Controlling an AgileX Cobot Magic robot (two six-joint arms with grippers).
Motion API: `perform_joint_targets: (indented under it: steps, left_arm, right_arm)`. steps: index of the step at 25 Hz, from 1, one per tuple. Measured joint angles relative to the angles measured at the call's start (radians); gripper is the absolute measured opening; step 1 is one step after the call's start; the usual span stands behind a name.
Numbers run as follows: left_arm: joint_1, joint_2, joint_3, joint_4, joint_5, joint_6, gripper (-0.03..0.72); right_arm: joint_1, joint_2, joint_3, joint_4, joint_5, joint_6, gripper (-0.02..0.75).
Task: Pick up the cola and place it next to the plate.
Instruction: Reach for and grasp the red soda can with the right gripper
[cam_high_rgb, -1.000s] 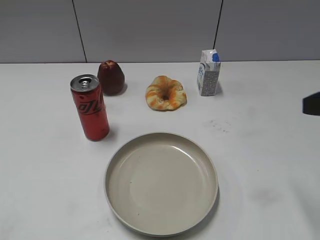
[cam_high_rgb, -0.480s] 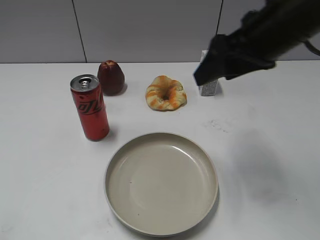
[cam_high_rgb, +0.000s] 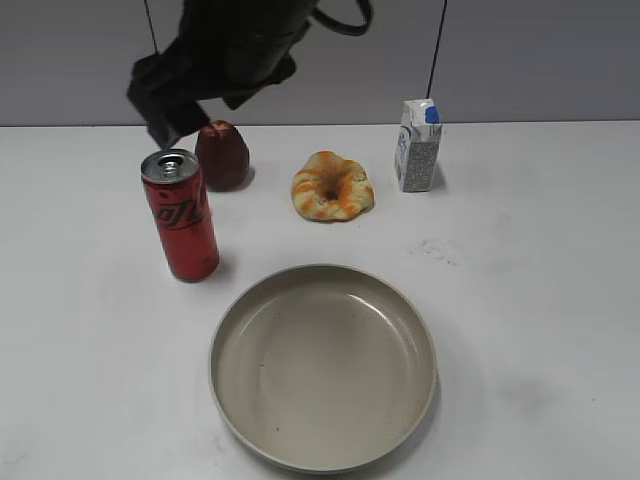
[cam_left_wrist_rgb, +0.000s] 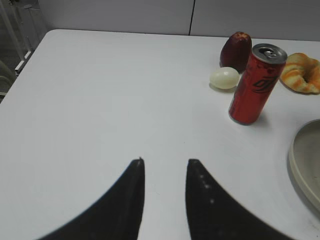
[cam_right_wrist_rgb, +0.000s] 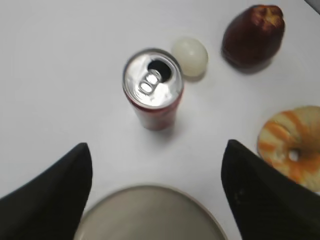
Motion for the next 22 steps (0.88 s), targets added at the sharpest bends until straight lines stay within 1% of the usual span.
perform_joint_targets:
  steps: [3,7,15,22]
  left_arm:
    - [0.000,0.000,0.000,0.000,0.000,0.000,0.228]
    - [0.000,0.000,0.000,0.000,0.000,0.000,0.228]
    - [0.000,0.000,0.000,0.000,0.000,0.000,0.228]
    - [0.000,0.000,0.000,0.000,0.000,0.000,0.228]
  right_arm:
    - [0.026,0.104,-0.119,0.003,0.013,0.012,0.648]
    - [0.029,0.195,-0.206,0.027,0.003,0.019,0.652]
    - [0.029,0.297,-0.224,0.020,-0.095,0.026,0.654]
    - [0.029,0.352,-0.225,-0.029,-0.136,0.026,0.643]
